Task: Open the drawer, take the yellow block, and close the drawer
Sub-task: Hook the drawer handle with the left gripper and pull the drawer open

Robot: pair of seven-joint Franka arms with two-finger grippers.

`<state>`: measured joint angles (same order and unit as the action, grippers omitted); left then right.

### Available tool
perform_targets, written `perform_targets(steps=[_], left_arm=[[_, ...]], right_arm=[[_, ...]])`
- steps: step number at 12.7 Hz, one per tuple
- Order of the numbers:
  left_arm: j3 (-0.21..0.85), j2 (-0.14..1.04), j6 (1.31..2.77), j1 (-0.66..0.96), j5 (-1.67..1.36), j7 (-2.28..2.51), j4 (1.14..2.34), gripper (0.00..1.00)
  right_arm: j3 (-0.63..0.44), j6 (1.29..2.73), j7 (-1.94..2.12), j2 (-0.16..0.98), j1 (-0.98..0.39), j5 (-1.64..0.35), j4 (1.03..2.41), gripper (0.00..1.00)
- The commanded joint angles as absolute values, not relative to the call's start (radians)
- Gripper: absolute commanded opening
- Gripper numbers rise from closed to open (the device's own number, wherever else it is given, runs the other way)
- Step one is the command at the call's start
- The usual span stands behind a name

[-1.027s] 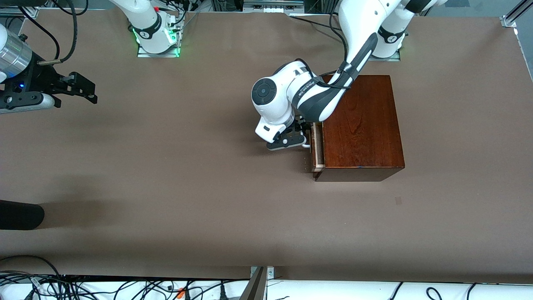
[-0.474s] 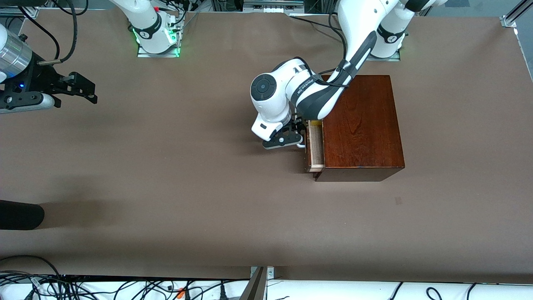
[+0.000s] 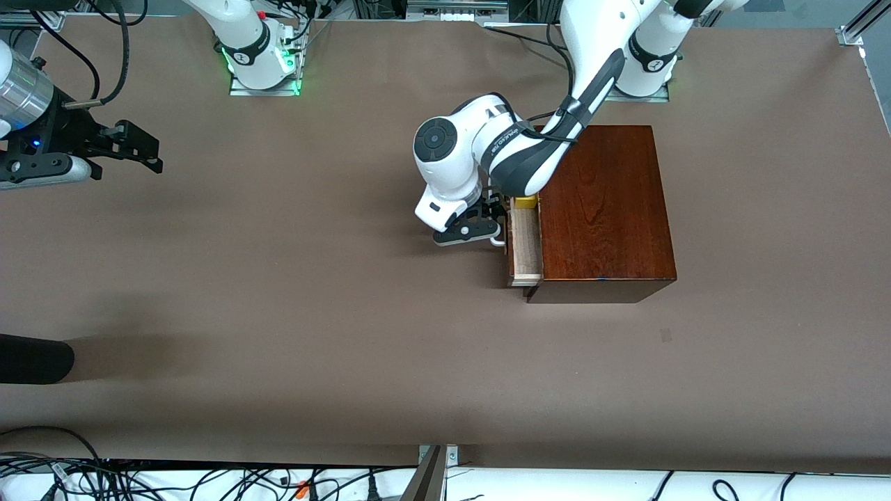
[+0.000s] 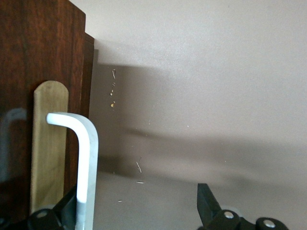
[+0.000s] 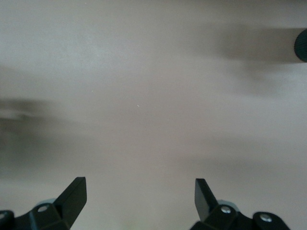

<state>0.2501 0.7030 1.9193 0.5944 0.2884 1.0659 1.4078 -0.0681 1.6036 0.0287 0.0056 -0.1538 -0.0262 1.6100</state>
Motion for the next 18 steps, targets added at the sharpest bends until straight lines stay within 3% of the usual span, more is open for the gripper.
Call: perform_targets(steps=[1, 18], left_arm=[[0.273, 0.767, 2.049, 0.63, 0.183, 1.184, 1.388, 1.0], [0.272, 0.784, 2.075, 0.64, 0.141, 1.229, 1.361, 1.0]], right_arm=[[-0.061, 1.589, 0.015, 0.002, -0.146, -0.018, 1.603, 1.0], [-0.061, 1.589, 0.014, 0.002, -0.146, -0.018, 1.603, 1.0]])
